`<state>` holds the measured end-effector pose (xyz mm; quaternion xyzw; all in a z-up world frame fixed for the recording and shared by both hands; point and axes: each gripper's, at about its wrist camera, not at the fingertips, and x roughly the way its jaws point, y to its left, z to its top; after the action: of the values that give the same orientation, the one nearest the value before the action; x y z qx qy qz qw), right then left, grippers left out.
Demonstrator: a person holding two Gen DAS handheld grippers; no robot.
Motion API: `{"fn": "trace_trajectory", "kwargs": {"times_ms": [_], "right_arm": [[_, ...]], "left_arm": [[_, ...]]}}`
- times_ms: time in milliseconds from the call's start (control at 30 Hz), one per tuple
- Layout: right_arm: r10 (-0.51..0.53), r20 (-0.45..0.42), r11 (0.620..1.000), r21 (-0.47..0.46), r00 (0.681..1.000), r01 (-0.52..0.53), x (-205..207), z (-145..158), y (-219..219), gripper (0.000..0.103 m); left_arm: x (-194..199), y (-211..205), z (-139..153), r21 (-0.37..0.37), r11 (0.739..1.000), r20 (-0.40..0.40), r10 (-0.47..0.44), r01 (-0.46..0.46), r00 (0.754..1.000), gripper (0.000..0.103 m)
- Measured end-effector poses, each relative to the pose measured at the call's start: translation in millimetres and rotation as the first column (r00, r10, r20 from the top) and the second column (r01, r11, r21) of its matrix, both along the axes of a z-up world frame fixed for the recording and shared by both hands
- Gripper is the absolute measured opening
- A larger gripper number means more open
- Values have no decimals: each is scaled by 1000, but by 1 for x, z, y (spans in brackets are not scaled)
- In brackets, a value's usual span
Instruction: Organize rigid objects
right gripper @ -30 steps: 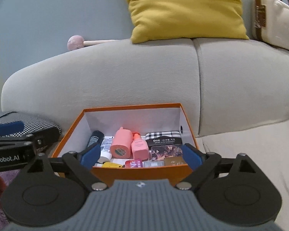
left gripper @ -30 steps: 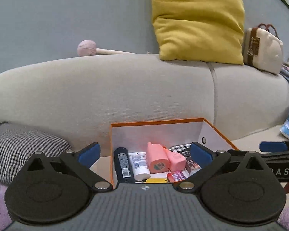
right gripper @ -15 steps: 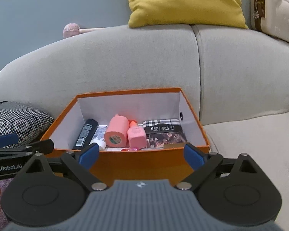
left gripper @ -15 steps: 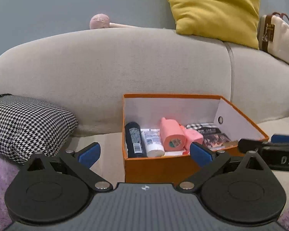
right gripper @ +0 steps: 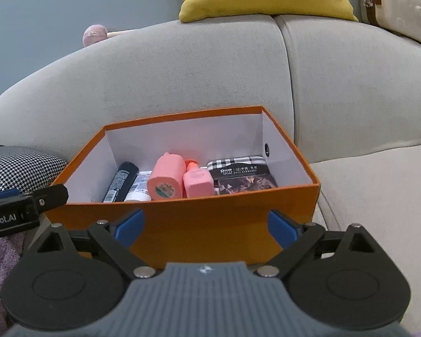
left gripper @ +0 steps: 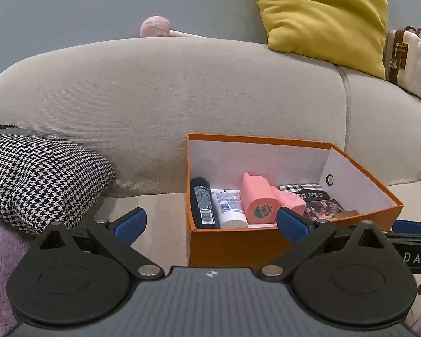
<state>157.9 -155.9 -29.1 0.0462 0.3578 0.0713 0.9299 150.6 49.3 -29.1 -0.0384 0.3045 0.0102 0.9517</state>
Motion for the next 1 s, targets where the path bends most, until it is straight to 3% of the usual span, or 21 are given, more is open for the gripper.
{"fn": "trace_trajectory", "kwargs": {"times_ms": [1000], "right_arm": [[-1,2,1000,4,1000,1,-4,0,1,95]], "left_arm": [[2,-8,-8,4,1000,-52,-15,15,999,103]]}}
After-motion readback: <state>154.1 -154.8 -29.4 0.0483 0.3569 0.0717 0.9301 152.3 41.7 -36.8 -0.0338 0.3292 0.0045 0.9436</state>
